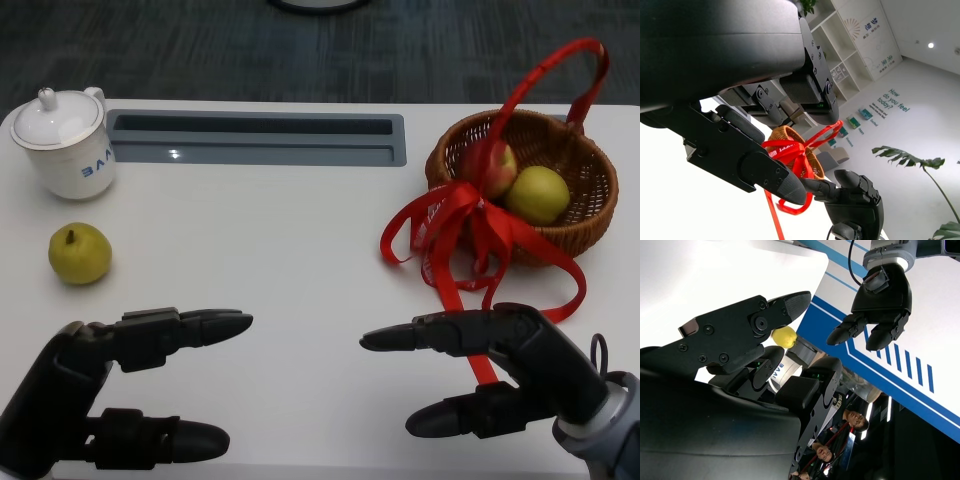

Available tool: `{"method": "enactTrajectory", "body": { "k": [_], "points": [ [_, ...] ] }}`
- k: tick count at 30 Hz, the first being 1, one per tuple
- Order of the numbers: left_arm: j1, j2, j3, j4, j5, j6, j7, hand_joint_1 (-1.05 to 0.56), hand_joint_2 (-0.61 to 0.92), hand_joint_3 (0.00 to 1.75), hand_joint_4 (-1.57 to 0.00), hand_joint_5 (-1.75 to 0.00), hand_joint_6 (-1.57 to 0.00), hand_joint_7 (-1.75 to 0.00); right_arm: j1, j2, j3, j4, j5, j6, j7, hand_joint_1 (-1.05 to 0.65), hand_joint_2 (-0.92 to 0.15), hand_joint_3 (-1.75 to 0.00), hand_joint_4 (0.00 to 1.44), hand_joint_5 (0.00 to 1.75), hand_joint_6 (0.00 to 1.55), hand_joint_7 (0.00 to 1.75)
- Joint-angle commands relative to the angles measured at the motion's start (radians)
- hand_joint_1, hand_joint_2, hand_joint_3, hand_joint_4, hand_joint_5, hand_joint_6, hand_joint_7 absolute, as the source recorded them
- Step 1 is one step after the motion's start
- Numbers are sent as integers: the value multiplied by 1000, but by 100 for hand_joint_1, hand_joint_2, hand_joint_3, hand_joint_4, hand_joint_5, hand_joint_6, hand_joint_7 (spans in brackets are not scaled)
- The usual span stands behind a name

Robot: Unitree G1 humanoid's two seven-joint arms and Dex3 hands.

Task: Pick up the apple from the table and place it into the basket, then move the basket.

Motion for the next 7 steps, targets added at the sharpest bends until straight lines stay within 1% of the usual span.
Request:
{"method": "enactTrajectory", "body": {
  "k": [1,7],
  "points": [
    [-1,13,5,4,-14,-13,-15,-46,74,0,-84,-2,-83,-1,-10,-17,-18,2,9,-7,-6,-28,-78,0,85,0,80,0],
    [-6,15,7,3,-18,-8,-22,-46,74,0,-85,-2,-84,-1,-13,-24,-28,2,0,-6,-6,-31,-78,0,82,0,78,0]
  ]
}}
